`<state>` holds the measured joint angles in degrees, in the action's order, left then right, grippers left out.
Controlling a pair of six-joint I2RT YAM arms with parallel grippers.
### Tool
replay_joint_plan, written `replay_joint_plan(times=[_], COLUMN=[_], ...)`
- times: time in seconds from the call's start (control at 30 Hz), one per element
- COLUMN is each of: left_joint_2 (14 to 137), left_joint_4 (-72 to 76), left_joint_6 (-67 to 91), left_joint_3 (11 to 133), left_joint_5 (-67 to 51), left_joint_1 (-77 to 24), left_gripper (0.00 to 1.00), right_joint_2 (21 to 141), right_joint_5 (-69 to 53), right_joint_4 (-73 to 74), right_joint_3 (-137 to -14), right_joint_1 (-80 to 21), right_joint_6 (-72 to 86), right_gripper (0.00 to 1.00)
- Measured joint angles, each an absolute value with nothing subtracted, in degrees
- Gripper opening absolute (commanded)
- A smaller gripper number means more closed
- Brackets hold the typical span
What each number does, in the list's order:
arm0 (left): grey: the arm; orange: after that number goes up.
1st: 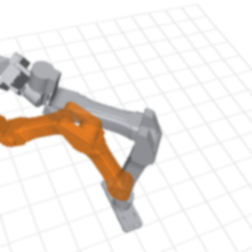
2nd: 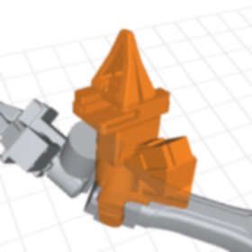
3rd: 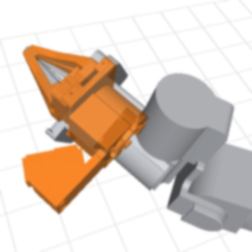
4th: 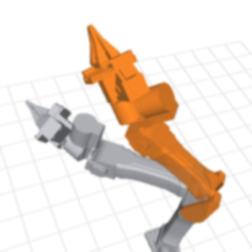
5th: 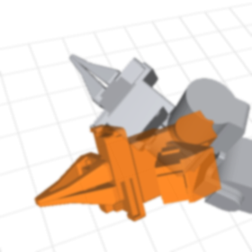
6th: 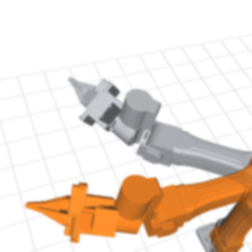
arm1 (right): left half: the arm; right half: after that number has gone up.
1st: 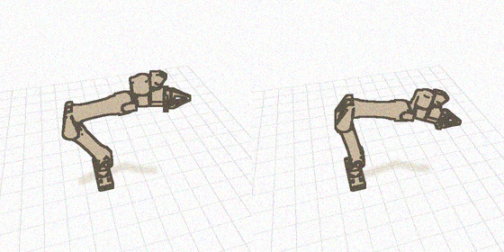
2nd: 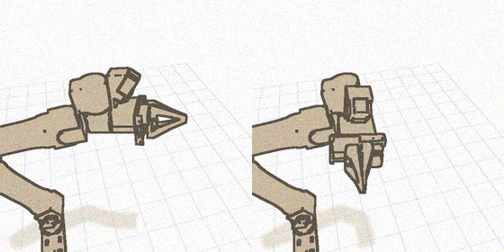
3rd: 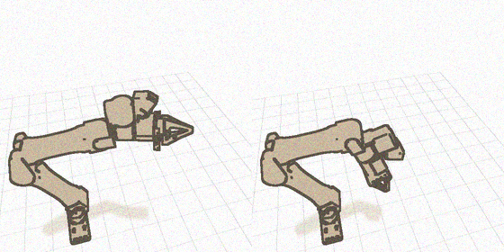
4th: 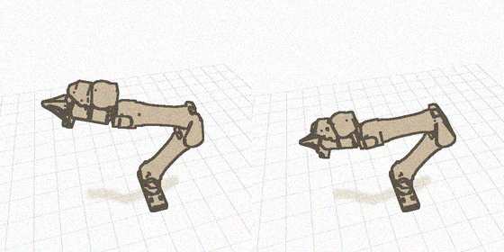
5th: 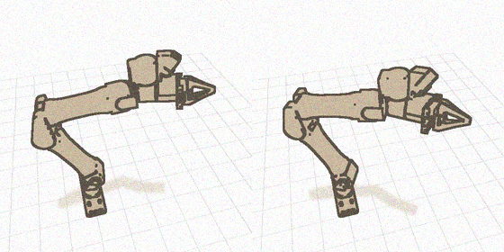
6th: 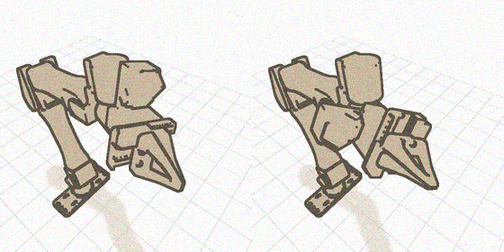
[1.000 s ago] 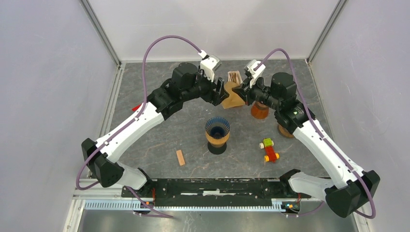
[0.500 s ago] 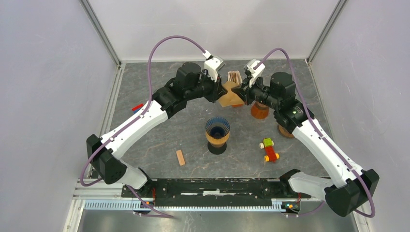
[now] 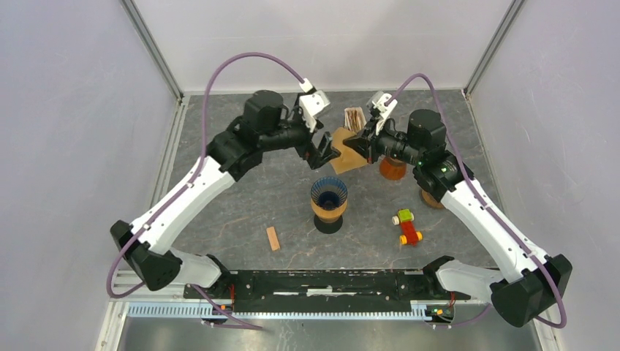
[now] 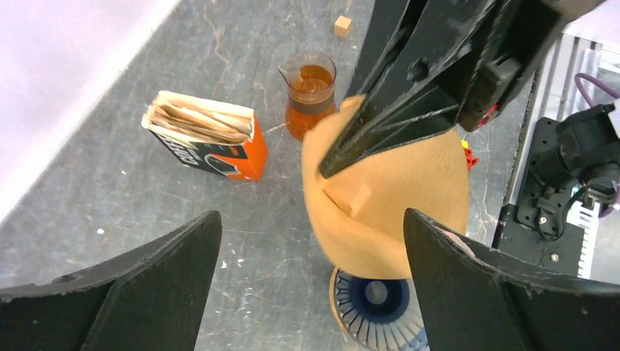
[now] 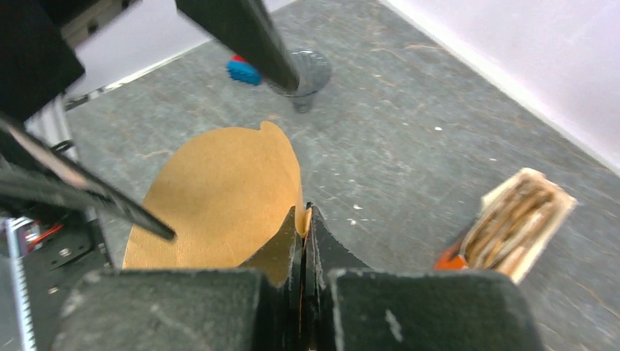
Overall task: Place the coffee filter in the dripper
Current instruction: Place the coffee filter in the coffee dripper.
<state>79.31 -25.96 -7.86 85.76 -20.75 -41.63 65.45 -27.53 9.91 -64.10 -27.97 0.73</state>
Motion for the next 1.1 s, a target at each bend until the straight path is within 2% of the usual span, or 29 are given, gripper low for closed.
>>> replay_joint_plan(times=[0.23, 0.7, 0.83, 0.93, 1.1], left_joint_2=[74.59, 72.99, 73.08, 73.17, 73.6], left_joint_4=[-36.36, -47.92, -47.94, -47.37, -42.22], left_joint_6=[-19.53, -29.87, -30.06, -30.02, -28.14], left_joint_3=[91.92, 90.5, 89.19, 87.96, 82.72], left_joint_5=[-27.0, -33.36, -34.94, -35.7, -35.99], left_joint_1=[-38.68, -36.6, -36.6, -36.6, -36.86], left_gripper=[1.0, 1.0, 1.0, 1.0, 1.0], right_joint_2=[65.54, 67.59, 68.42, 68.9, 69.36], right_joint_5=[-36.27, -44.47, -44.51, -43.94, -42.28], right_joint_4=[9.08, 6.57, 6.28, 6.46, 6.55], right_joint_3=[-61.36, -54.96, -52.71, -52.47, -52.47], right_joint_1=[-30.98, -34.87, -34.87, -34.87, -34.87], right_joint_6=[2.59, 4.25, 4.16, 3.38, 1.69], right_gripper=[0.0, 0.05, 0.12, 0.23, 0.27])
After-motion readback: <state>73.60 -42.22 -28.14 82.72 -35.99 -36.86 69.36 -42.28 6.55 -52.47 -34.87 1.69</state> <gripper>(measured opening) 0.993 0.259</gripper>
